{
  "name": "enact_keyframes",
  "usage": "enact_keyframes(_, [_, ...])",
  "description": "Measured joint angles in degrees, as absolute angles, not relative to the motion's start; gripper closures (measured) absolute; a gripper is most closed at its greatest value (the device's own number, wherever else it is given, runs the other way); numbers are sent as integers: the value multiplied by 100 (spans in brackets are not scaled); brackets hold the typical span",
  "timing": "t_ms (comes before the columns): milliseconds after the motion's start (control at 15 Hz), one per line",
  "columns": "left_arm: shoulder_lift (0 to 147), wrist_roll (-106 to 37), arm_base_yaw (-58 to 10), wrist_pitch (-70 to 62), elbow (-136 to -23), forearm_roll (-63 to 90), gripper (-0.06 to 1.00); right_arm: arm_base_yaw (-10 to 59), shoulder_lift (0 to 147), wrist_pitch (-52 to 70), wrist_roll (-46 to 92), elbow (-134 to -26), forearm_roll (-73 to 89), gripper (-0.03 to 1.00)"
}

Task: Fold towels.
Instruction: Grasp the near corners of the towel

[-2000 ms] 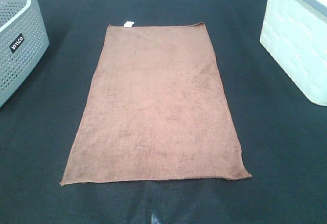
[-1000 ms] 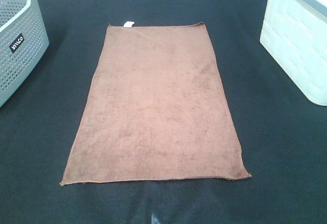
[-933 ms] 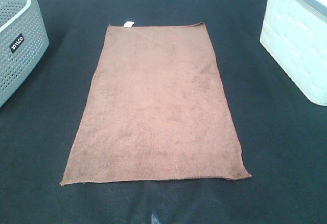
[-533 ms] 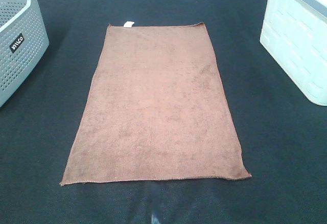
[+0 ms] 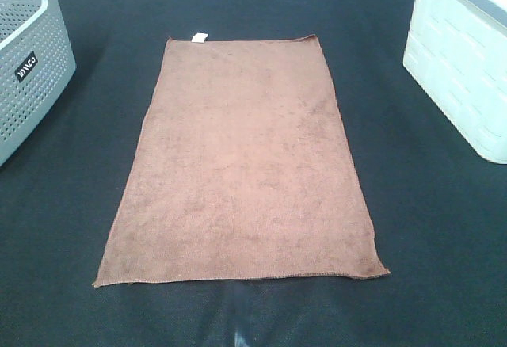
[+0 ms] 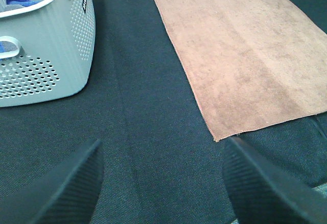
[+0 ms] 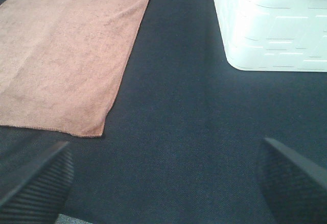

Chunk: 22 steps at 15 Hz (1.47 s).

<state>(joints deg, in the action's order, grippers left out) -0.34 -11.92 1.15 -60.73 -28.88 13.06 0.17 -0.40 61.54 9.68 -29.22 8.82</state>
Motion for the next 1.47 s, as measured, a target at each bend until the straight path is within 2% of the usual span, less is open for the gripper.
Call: enact_keyframes(1467, [-34,-1146,115,-6050,-2888,1306,30,17,-40,6154,968,-2922,882,6])
